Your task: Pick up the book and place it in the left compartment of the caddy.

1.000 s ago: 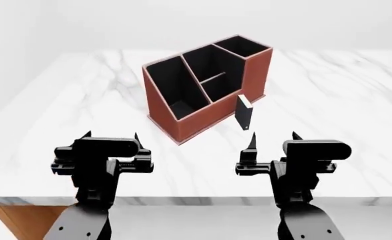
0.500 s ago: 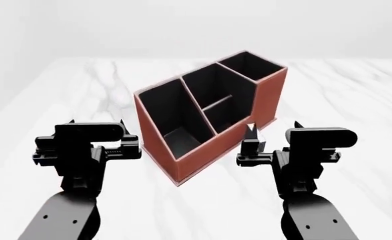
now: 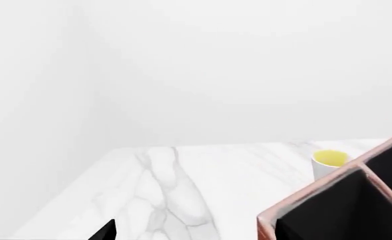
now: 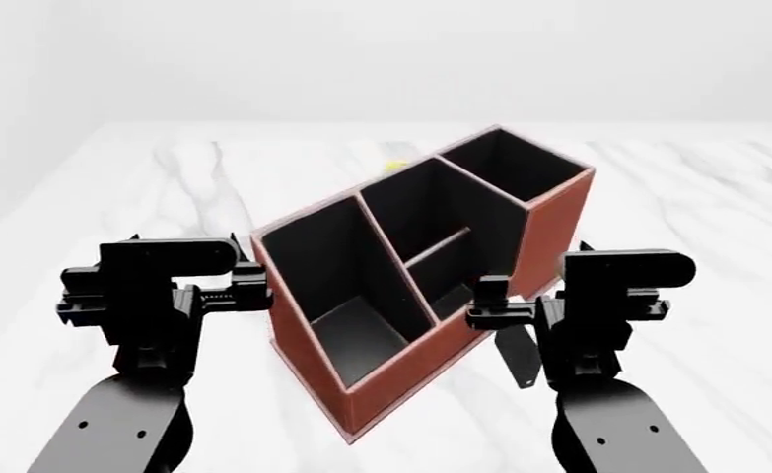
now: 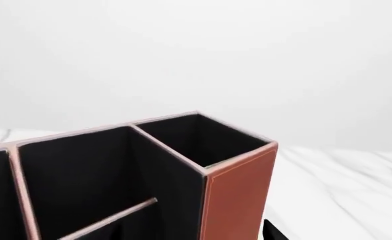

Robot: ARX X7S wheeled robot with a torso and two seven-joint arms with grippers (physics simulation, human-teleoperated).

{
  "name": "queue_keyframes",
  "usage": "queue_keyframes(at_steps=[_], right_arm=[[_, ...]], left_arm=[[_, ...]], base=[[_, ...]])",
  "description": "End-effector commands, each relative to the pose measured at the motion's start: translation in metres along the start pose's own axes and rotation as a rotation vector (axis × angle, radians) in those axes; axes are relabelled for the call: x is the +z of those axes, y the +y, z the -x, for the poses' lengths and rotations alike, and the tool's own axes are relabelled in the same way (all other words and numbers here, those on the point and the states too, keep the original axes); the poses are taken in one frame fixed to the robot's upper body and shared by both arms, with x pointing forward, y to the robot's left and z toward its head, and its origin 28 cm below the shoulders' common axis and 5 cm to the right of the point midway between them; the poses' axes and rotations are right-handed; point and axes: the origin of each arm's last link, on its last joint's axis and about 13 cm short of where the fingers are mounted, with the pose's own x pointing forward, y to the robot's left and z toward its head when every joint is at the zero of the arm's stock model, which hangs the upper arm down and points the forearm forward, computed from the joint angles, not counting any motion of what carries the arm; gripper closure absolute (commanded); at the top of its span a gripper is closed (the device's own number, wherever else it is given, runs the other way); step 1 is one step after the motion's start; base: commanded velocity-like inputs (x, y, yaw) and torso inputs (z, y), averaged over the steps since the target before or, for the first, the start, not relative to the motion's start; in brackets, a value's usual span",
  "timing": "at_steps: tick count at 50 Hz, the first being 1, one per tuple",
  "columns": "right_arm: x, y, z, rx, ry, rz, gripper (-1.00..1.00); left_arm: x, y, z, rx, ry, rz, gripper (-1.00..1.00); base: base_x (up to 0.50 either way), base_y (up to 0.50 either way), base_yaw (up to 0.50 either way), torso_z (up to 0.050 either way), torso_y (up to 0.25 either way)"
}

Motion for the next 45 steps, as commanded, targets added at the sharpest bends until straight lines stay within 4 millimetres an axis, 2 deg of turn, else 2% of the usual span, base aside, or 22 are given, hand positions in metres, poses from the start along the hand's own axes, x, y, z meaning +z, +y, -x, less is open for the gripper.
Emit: queue_keyframes(at_steps=[1, 9, 13, 17, 25, 31, 45], right_arm=[[0.000, -0.001, -0.001, 0.003, 0.052, 0.027, -1.00], [0.012, -0.007, 0.000, 0.037, 0.082, 0.066, -1.00], [0.010, -0.019, -0.009, 0.080, 0.176, 0.049, -1.00], [0.011, -0.029, -0.008, 0.169, 0.293, 0.090, -1.00], [0.022, -0.049, -0.013, 0.185, 0.363, 0.087, -1.00], [0.011, -0.058, -0.022, 0.187, 0.477, 0.049, -1.00], [-0.013, -0.068, -0.029, 0.149, 0.530, 0.022, -1.00]], left_arm=[[0.000, 0.001, 0.000, 0.005, 0.001, 0.000, -1.00], [0.000, 0.002, -0.001, 0.009, 0.004, 0.004, -1.00], [0.001, 0.003, 0.000, 0.012, 0.002, 0.008, -1.00], [0.000, 0.003, -0.001, 0.017, 0.006, 0.008, -1.00], [0.001, 0.004, -0.001, 0.023, 0.007, 0.011, -1.00], [0.001, 0.004, -0.001, 0.025, 0.007, 0.009, -1.00], [-0.001, 0.003, -0.002, 0.025, 0.013, 0.004, -1.00]], base=[[0.00, 0.00, 0.00, 0.000, 0.000], [0.00, 0.00, 0.00, 0.000, 0.000], [0.00, 0.00, 0.00, 0.000, 0.000], [0.00, 0.00, 0.00, 0.000, 0.000], [0.00, 0.00, 0.00, 0.000, 0.000], [0.00, 0.00, 0.00, 0.000, 0.000], [0.00, 0.00, 0.00, 0.000, 0.000]])
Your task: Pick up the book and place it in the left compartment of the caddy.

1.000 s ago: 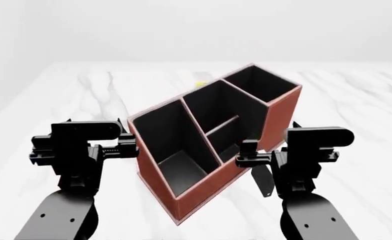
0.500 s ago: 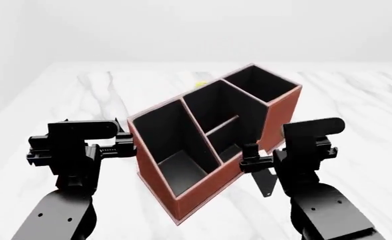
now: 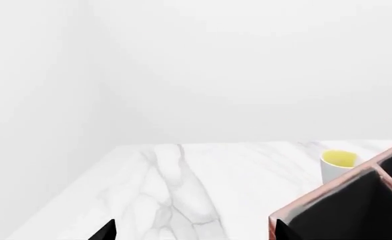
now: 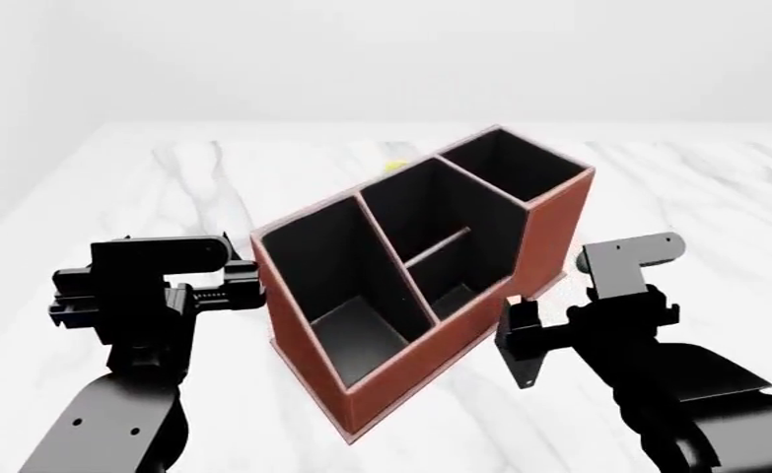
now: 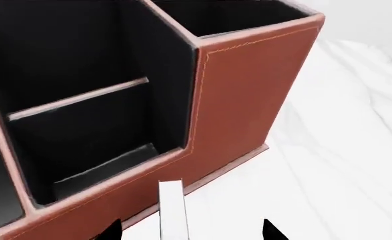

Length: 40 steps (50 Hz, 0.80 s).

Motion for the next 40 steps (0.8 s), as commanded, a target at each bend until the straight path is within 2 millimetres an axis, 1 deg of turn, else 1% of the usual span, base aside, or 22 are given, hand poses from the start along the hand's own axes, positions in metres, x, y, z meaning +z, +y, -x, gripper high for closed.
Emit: queue_keyframes(at_steps=[1, 15, 24, 31, 40], right_arm=[[-0.011, -0.010, -0.010, -0.003, 0.068, -0.033, -1.00], [-0.021, -0.007, -0.017, -0.005, 0.126, 0.002, -1.00], [-0.020, -0.001, -0.023, 0.008, 0.171, 0.031, -1.00], [-0.023, 0.002, -0.035, -0.012, 0.224, 0.054, -1.00], [-0.026, 0.003, -0.048, -0.005, 0.262, 0.036, -1.00]], left_arm=[[-0.001, 0.000, -0.001, 0.000, 0.004, -0.003, -1.00], [-0.002, 0.000, -0.001, 0.003, 0.007, -0.001, -1.00], [-0.002, 0.000, -0.002, 0.004, 0.008, -0.002, -1.00], [-0.002, 0.000, -0.003, 0.005, 0.009, -0.001, -1.00], [-0.002, 0.001, -0.003, 0.006, 0.009, -0.001, -1.00]], base=[[0.00, 0.00, 0.00, 0.000, 0.000], [0.00, 0.00, 0.00, 0.000, 0.000], [0.00, 0.00, 0.00, 0.000, 0.000], [0.00, 0.00, 0.00, 0.000, 0.000], [0.00, 0.00, 0.00, 0.000, 0.000]])
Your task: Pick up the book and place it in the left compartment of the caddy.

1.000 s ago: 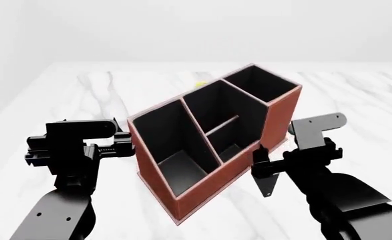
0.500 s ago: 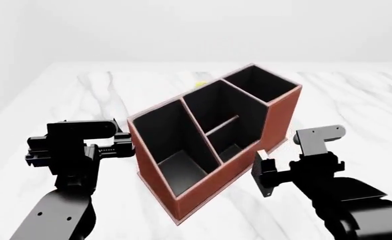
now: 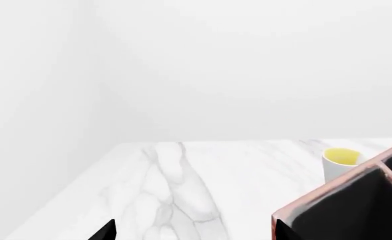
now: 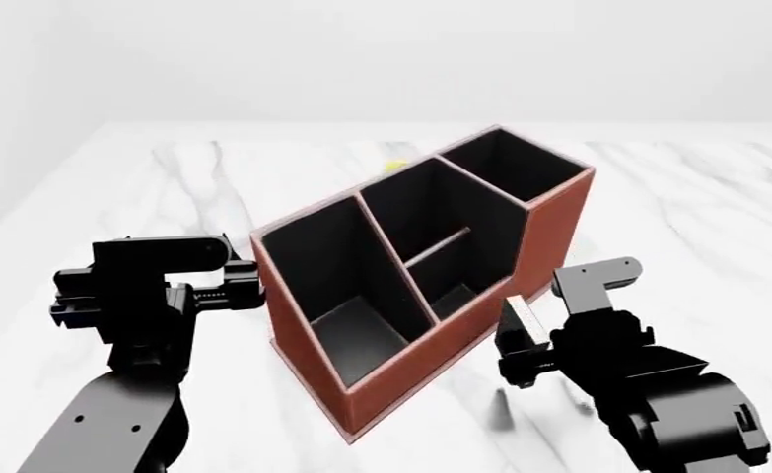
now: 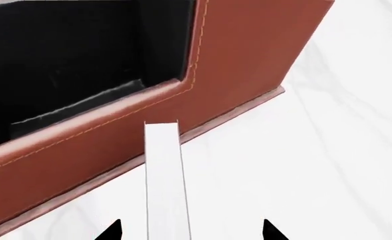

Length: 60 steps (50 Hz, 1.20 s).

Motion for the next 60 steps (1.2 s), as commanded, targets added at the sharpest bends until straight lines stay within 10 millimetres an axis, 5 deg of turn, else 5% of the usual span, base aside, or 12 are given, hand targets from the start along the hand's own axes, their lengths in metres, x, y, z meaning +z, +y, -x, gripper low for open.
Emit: queue_keyframes(at_steps=[1, 27, 28, 46, 52, 60], right_arm=[[-0.001, 0.003, -0.015, 0.004, 0.061, -0.001, -1.00], [-0.016, 0.011, -0.038, 0.038, 0.166, 0.036, -1.00], [-0.016, 0.011, -0.039, 0.025, 0.160, 0.025, 1.00], [-0.008, 0.006, -0.026, -0.016, 0.098, 0.025, 1.00], [-0.002, -0.001, 0.004, -0.033, 0.026, 0.016, 1.00], [-0.013, -0.006, 0.071, 0.003, -0.047, 0.028, 1.00]], left_arm=[[0.000, 0.000, 0.000, 0.001, 0.000, 0.000, -1.00], [0.000, 0.000, 0.000, 0.003, 0.000, -0.002, -1.00], [0.000, 0.000, 0.000, 0.003, 0.000, -0.002, -1.00], [-0.001, 0.000, 0.000, 0.006, 0.001, -0.004, -1.00], [0.000, 0.001, 0.000, 0.009, 0.001, 0.000, -1.00], [0.000, 0.001, 0.000, 0.011, 0.000, -0.001, -1.00]], base=[[0.00, 0.00, 0.00, 0.000, 0.000], [0.00, 0.00, 0.00, 0.000, 0.000], [0.00, 0.00, 0.00, 0.000, 0.000], [0.00, 0.00, 0.00, 0.000, 0.000], [0.00, 0.00, 0.00, 0.000, 0.000], [0.00, 0.00, 0.00, 0.000, 0.002]])
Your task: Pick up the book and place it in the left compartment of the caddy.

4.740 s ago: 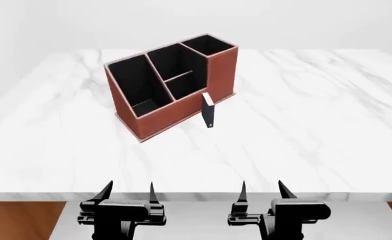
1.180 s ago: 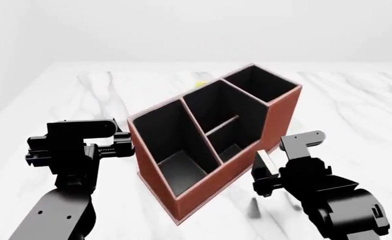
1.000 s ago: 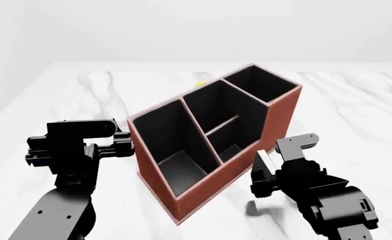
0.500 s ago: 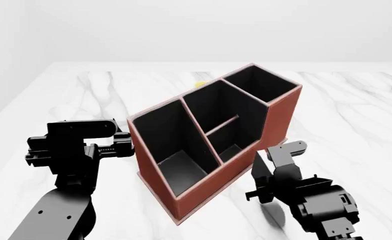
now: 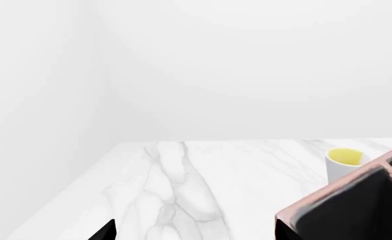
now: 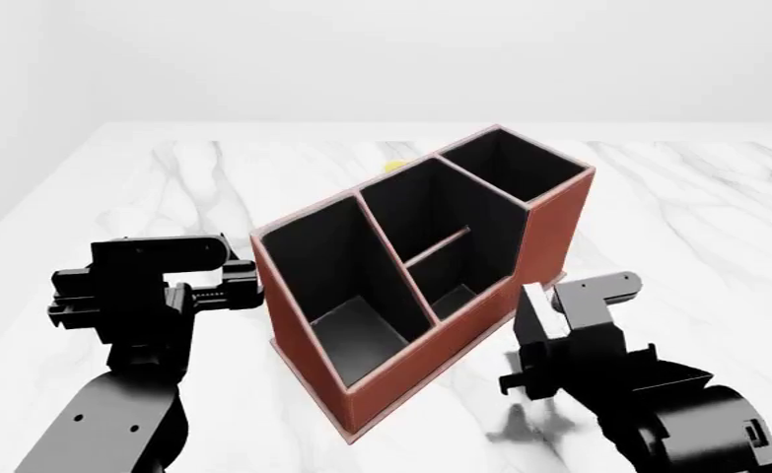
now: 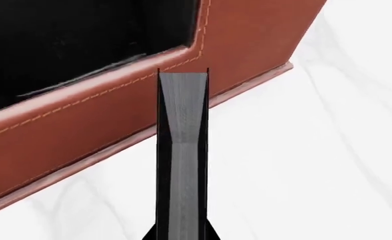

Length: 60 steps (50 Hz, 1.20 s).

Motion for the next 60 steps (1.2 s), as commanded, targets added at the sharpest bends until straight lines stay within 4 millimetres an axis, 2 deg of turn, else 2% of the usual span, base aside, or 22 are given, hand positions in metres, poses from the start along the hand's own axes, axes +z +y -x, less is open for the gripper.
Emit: queue_keyframes(at_steps=[1, 4, 8, 11, 14, 17, 21, 32, 36, 45, 60], right_arm=[[-0.008, -0.007, 0.067, -0.013, -0.099, 0.036, 1.00], [-0.012, -0.006, 0.087, 0.010, -0.097, 0.063, 1.00], [-0.008, -0.006, 0.108, -0.023, -0.094, 0.092, 1.00], [-0.005, 0.002, 0.127, 0.097, -0.095, 0.130, 1.00], [-0.001, 0.006, 0.139, 0.139, -0.112, 0.156, 1.00], [0.012, 0.010, 0.148, 0.201, -0.146, 0.156, 1.00], [0.028, 0.016, 0.145, 0.238, -0.166, 0.177, 1.00], [0.099, 0.034, 0.138, 0.350, -0.260, 0.213, 1.00], [0.114, 0.041, 0.131, 0.370, -0.257, 0.226, 1.00], [0.135, 0.058, 0.104, 0.419, -0.204, 0.261, 1.00], [0.158, 0.080, 0.080, 0.440, -0.130, 0.317, 1.00]], left_arm=[[0.001, 0.001, 0.000, 0.003, -0.002, 0.001, -1.00], [0.001, 0.001, 0.000, 0.004, -0.002, 0.002, -1.00], [0.001, 0.001, 0.000, 0.005, 0.000, 0.001, -1.00], [0.001, 0.001, 0.000, 0.007, 0.000, 0.002, -1.00], [0.000, 0.001, 0.000, 0.007, 0.001, 0.002, -1.00], [0.000, 0.001, 0.000, 0.006, 0.002, 0.000, -1.00], [0.000, 0.001, 0.001, 0.006, 0.001, 0.000, -1.00], [0.000, 0.001, 0.000, 0.006, 0.000, 0.003, -1.00], [0.000, 0.001, 0.000, 0.005, 0.000, 0.003, -1.00], [0.000, 0.002, -0.001, 0.006, 0.000, 0.006, -1.00], [-0.001, 0.002, -0.001, 0.004, 0.002, 0.003, -1.00]], base=[[0.00, 0.00, 0.00, 0.000, 0.000], [0.00, 0.00, 0.00, 0.000, 0.000], [0.00, 0.00, 0.00, 0.000, 0.003], [0.00, 0.00, 0.00, 0.000, 0.000], [0.00, 0.00, 0.00, 0.000, 0.000], [0.00, 0.00, 0.00, 0.000, 0.003], [0.00, 0.00, 0.00, 0.000, 0.000], [0.00, 0.00, 0.00, 0.000, 0.001], [0.00, 0.00, 0.00, 0.000, 0.003], [0.00, 0.00, 0.00, 0.000, 0.001], [0.00, 0.00, 0.00, 0.000, 0.001]])
